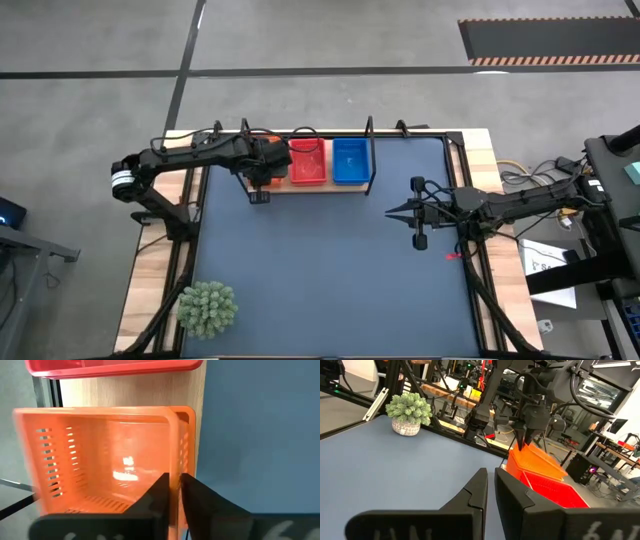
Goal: Stack baskets on shelf by color
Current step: Stack the orange basket on top of the orange baskets on the shelf, then return to Home Position
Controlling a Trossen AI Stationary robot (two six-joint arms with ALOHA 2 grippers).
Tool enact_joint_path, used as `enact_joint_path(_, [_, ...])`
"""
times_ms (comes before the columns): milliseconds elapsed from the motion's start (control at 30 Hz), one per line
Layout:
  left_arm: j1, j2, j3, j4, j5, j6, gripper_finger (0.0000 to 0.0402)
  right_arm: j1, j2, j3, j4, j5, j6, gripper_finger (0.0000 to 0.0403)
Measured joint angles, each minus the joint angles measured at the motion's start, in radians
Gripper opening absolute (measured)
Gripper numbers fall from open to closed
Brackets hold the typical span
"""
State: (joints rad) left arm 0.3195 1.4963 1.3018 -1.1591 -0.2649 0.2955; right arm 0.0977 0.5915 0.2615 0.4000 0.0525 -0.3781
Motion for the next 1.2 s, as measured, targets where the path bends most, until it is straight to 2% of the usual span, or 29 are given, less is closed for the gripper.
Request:
enact_joint_path(233, [0.000,0.000,0.000,0.000,0.000,-0.011,0.0076,0.000,0.000,0.000,0.000,0.000,0.000,0.0027])
enact_joint_path(400, [0.000,0.000,0.000,0.000,0.000,-0.027,0.0097,0.000,0.000,0.000,0.000,0.000,0.000,0.0027])
enact_joint_path(1033, [-0.006,-0.001,0.006,0.001,0.034,-0.028,0.0101,0.000,0.000,0.000,0.000,0.000,-0.003,0.0027])
enact_joint_path(1200, [-0.025,0.000,0.006,0.072,0.081,-0.075,0.0101,0.000,0.000,0.000,0.000,0.000,-0.004,0.0027])
